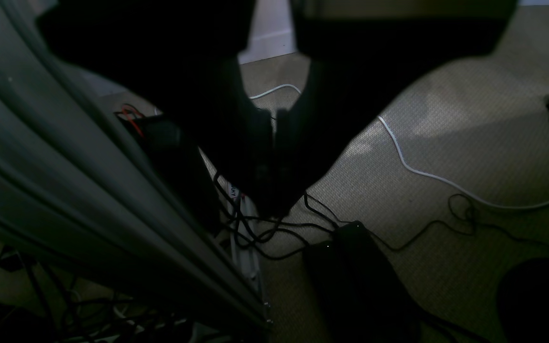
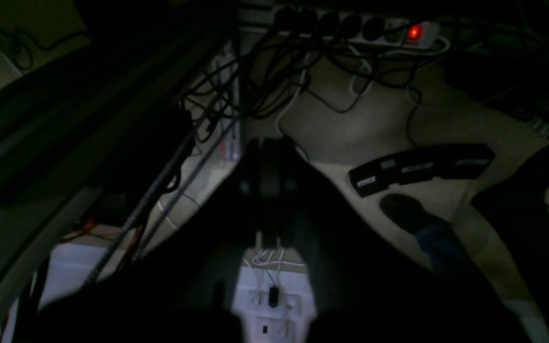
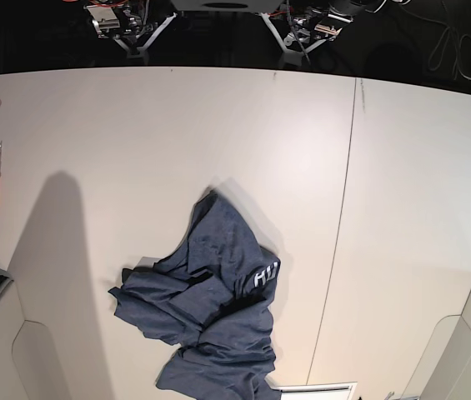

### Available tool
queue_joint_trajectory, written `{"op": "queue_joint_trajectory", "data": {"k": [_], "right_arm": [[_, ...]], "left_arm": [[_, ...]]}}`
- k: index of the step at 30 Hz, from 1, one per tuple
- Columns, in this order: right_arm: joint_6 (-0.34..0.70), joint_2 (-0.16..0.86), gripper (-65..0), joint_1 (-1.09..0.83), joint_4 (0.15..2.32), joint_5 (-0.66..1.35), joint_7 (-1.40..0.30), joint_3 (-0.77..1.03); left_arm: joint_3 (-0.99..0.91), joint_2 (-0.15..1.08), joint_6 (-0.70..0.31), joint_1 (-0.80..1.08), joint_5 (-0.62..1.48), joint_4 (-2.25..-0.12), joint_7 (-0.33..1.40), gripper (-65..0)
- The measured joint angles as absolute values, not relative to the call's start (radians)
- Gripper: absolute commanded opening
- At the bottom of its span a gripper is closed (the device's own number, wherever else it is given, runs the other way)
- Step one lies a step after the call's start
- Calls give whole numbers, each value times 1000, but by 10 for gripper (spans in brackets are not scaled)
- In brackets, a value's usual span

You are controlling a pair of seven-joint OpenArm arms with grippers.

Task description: Layout the t-shirt on the table in an organized manner, then fold the t-shirt properly

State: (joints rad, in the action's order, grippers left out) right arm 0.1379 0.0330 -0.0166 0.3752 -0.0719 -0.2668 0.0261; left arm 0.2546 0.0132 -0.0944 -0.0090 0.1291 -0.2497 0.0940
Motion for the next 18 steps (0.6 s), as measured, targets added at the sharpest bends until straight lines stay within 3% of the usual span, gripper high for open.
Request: {"op": "queue_joint_trajectory", "data": {"k": [9,18], "right_arm": [[138,37,-650,-31,406,-72,-262,26],[137,120,-650,-241,651,-76,-187,26]], "left_arm": [[255,17,-83,14,131,-289,98,-650],[255,88,-22,269,141,-582,39,-650]]}}
